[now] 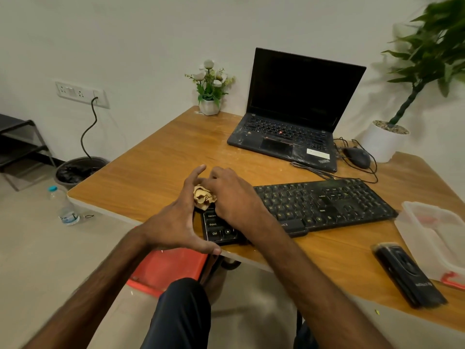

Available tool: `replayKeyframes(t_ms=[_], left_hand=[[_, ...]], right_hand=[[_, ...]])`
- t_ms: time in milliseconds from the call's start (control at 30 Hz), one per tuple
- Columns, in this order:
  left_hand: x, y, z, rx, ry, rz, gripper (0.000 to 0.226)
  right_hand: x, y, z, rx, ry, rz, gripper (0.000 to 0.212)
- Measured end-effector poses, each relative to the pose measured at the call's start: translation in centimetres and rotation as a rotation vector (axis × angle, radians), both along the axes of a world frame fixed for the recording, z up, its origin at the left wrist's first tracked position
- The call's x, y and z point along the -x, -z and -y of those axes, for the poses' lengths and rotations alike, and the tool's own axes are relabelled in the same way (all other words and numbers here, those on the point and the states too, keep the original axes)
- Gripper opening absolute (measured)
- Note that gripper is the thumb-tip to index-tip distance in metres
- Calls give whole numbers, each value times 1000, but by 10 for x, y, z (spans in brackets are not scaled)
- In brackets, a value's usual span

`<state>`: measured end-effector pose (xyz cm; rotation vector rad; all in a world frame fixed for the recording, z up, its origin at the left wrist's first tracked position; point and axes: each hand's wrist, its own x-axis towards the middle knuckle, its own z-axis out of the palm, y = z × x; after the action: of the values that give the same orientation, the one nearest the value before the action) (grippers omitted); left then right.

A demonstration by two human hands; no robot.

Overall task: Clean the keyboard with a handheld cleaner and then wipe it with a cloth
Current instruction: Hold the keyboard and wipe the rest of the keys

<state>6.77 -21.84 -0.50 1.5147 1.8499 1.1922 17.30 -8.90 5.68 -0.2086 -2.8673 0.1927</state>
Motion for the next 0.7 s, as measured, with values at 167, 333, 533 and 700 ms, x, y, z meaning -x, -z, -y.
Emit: replayKeyframes(t_ms=[167,333,533,700], left_hand=[[-2,-2,1,-14,-15,47,157],[-2,-2,1,-23,-37,-14,158],[-2,-4,0,-23,-8,16,155],[0,-2,0,8,-37,-51,154]], right_hand=[[4,-2,2,-42,7,-6,55],[-14,0,-2,102,-121,38,47],[3,0,-12,44,14,-29,44],[-40,5,-4,159,-182,30,43]])
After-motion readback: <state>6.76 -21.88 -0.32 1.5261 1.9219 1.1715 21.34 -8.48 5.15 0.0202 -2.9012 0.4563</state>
